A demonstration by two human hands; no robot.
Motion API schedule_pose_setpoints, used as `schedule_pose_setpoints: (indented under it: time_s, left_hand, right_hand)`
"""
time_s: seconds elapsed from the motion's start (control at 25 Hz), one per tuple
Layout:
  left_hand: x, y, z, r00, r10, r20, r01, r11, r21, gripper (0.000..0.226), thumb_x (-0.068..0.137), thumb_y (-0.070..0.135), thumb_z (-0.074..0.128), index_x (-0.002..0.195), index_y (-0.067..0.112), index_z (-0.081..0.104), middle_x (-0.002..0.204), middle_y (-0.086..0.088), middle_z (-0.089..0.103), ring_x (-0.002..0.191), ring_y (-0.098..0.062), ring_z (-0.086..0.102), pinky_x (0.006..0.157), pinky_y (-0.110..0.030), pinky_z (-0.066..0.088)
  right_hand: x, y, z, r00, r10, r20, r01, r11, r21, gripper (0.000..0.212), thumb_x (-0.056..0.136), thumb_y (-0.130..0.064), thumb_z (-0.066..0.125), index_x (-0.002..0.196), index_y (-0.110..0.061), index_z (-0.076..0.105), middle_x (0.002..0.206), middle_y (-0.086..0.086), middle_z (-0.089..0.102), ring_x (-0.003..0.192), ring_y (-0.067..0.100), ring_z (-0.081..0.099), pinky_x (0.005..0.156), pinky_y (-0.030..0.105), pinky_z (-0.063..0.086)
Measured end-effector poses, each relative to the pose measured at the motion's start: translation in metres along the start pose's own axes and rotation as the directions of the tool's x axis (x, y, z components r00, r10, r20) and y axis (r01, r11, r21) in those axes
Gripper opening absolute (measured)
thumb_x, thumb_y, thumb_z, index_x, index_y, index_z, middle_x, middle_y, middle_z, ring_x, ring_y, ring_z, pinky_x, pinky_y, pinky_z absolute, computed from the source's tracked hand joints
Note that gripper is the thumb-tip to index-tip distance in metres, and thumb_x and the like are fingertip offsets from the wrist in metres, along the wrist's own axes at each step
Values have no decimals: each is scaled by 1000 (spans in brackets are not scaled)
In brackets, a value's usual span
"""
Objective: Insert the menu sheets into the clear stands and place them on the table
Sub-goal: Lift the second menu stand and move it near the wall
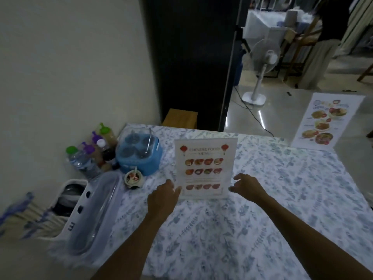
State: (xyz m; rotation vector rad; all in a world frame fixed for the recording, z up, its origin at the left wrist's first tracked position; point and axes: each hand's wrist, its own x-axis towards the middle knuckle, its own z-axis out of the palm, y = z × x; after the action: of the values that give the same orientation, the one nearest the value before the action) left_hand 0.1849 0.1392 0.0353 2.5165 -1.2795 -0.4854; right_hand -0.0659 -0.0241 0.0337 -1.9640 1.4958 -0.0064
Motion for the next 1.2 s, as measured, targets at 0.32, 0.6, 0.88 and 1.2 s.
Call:
schedule_pose_setpoints:
  time_s: [0.32,0.6,0.88,1.2]
  left_hand:
    - [50,5,-5,999,5,45,5,976,-217,42,79,50,74,114,30,65,114,7,73,97,-16,70,81,-37,57]
    - [103,43,-55,991,111,-77,-127,961,-245,35,80,45,75,111,29,69,106,6,76,90,-16,72,76,-39,59]
    - [213,32,-156,977,82,-196,-124,970,-208,44,79,47,77,112,19,70,103,-1,76,89,-25,72,75,-35,55]
    - [358,-74,-237,976,-12,-217,-20,989,-148,41,79,43,78,114,22,71,106,-4,76,91,-29,71,82,-42,58]
  right_hand:
    - [31,1,-5,993,-95,66,94,995,12,25,90,-22,70,114,-18,73,89,1,76,68,11,68,68,28,57]
    - [68,-32,-66,971,-238,-32,237,971,-36,22,93,-20,65,112,-14,74,106,5,77,73,11,73,56,12,45]
    - [133,-147,-98,922,-359,-146,362,932,-8,27,93,-18,65,119,-11,71,115,6,74,76,14,69,51,6,48]
    - [254,-305,-19,913,-363,-186,383,920,83,16,93,-23,63,101,-11,69,108,8,74,85,23,73,77,42,63]
